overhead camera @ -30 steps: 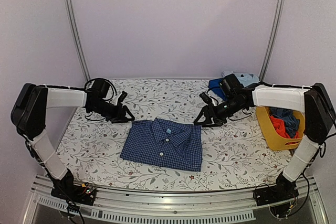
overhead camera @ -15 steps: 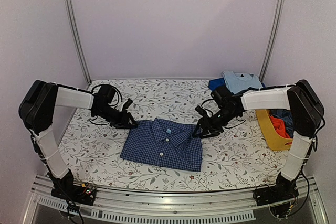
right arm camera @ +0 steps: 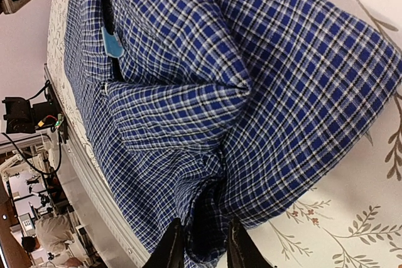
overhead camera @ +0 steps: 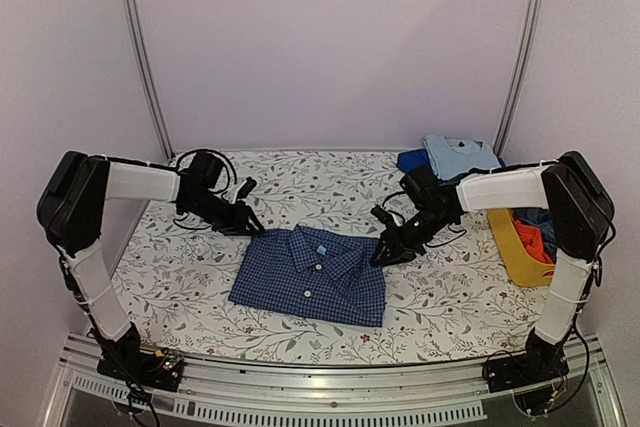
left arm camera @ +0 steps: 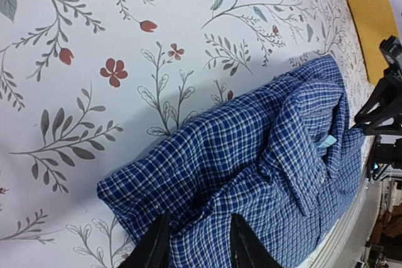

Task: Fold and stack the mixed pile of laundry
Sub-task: Adjust the square-folded T-shirt at the center of the board.

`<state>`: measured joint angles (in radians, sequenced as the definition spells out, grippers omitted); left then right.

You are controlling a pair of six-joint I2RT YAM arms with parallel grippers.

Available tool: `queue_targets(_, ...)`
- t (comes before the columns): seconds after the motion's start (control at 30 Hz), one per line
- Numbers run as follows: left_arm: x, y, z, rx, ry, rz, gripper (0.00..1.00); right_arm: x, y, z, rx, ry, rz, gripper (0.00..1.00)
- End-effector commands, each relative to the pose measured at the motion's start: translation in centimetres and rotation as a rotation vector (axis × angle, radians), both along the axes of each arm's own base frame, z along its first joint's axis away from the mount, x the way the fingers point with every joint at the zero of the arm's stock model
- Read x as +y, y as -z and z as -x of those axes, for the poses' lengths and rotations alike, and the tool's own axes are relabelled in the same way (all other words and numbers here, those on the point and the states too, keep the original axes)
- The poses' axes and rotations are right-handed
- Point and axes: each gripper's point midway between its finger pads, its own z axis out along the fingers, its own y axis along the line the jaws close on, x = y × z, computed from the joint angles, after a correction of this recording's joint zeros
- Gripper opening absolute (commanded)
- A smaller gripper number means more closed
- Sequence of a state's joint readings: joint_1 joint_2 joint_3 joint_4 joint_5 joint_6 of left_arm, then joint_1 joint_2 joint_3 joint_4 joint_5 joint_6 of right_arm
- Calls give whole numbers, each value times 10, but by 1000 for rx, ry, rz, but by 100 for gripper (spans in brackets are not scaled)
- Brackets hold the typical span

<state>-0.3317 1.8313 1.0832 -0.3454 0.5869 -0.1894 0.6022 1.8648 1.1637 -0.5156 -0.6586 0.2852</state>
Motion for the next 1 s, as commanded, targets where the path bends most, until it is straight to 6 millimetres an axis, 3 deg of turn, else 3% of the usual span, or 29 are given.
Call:
queue_targets(0.0, -8, -3, 4, -11, 51, -3, 31, 0, 4, 0, -4, -3, 11, 21)
queue_targets(0.37, -9, 14, 11, 33, 70, -38, 33, -5, 10, 4, 3, 2, 34, 5)
queue_targets(0.47, -5, 18, 9, 30, 56, -77, 41, -5, 9, 3, -1, 3, 33, 1)
queue_targets(0.87, -3, 18, 3, 4, 50, -118, 48, -7, 10, 8, 5, -1, 31, 0)
queue_targets(0.97, -9, 12, 4, -6, 75, -95, 40, -7, 10, 8, 3, 1, 31, 0)
